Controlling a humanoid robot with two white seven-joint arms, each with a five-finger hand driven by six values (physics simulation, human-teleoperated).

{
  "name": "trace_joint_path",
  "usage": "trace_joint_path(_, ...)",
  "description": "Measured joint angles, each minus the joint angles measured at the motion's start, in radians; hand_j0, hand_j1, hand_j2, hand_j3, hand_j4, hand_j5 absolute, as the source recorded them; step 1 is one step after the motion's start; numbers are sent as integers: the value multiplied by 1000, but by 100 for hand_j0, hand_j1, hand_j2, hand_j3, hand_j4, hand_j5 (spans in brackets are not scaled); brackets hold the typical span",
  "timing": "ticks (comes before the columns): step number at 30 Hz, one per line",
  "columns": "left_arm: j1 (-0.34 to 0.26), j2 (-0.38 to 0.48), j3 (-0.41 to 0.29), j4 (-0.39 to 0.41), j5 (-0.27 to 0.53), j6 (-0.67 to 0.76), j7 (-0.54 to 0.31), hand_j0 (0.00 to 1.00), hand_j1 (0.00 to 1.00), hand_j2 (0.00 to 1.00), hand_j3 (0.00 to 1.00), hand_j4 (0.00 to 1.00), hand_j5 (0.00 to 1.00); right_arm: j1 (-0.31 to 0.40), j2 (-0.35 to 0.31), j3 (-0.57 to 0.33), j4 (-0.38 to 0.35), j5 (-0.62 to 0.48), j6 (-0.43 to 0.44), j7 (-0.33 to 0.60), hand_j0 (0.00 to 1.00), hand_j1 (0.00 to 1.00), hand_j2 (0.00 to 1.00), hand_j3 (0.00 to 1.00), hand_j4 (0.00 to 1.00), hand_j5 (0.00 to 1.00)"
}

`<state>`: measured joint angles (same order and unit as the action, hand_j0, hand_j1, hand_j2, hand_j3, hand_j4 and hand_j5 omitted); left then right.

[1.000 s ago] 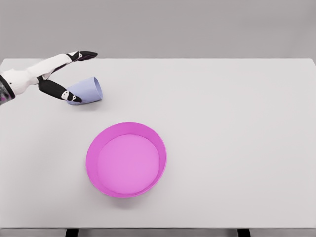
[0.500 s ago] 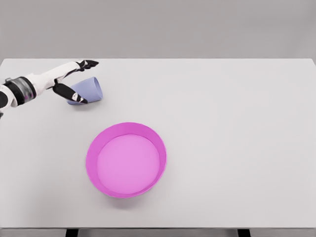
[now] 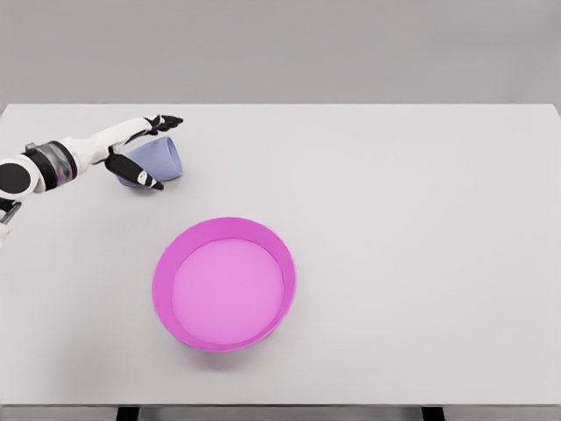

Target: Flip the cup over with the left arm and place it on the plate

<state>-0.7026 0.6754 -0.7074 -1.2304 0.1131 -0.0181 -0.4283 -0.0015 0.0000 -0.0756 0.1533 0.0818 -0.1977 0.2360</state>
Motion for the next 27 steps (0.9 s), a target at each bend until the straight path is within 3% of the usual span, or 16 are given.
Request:
trace_joint_path(7, -11, 0, 0, 3, -1, 1, 0, 100, 100, 100, 100, 100, 100, 0, 0, 0, 0, 0, 0, 0, 100, 100, 100, 100, 100, 100)
trace_joint_path(21, -25, -41, -15, 89, -20, 0, 5, 100, 100, 100, 100, 100, 100, 0, 0, 0, 0, 0, 0, 0, 100, 100, 100, 100, 100, 100)
trace_joint_path(27, -23, -48, -16, 95, -25, 1, 9, 80, 80, 80, 80, 80, 80, 0, 0, 0, 0, 0, 0, 0, 100, 100, 100, 100, 100, 100)
